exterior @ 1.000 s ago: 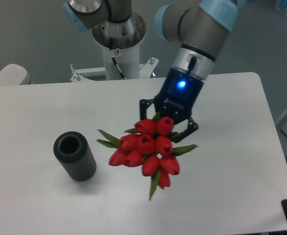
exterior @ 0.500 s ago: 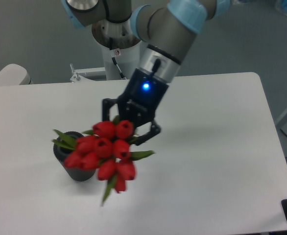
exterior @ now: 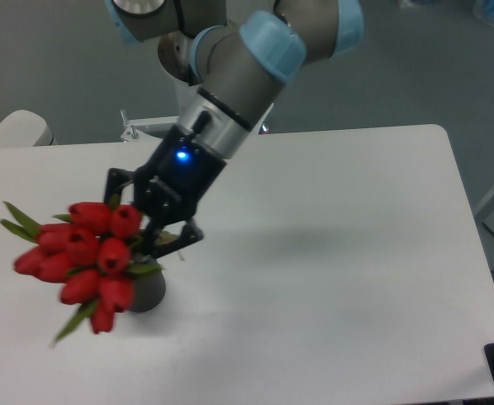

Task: Insert the flowers into the vase
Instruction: 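Tilt the tulips and lower their stems into the vase opening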

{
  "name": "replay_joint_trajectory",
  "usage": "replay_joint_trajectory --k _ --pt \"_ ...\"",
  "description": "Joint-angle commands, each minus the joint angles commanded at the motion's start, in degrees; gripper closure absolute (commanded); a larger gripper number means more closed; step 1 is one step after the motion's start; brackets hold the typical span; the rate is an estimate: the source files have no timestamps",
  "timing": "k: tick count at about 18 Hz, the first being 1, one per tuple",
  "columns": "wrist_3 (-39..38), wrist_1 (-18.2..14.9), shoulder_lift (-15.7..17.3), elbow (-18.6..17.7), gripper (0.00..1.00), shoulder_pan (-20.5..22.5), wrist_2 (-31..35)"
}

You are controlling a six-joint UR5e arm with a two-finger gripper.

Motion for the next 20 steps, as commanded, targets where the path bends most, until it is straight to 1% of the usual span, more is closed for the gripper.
replay_joint_trajectory --k 3,6,9,11,12,14,16,18,20 --pt "0.1 0.0 0.6 -0.4 0.72 -1.1 -0.1" --pt "0.4 0.0 1.5 -1.8 0.72 -2.0 -0.1" --pt "2.1 0.0 1.6 -2.2 0.72 -2.3 -0.1" --pt "2.3 0.1 1.7 -3.0 0.72 -3.7 -0.2" --pt "2.3 0.1 1.6 -3.1 0.72 -3.7 -0.4" --pt "2.3 0.1 1.6 -2.6 0.72 -2.6 -2.9" --pt "1.9 0.0 1.5 -2.6 0.72 0.3 -8.1" --pt "1.5 0.0 1.6 -4.1 0.72 1.4 -10.6" --pt "1.8 0.0 1.8 -5.1 0.72 2.4 -11.5"
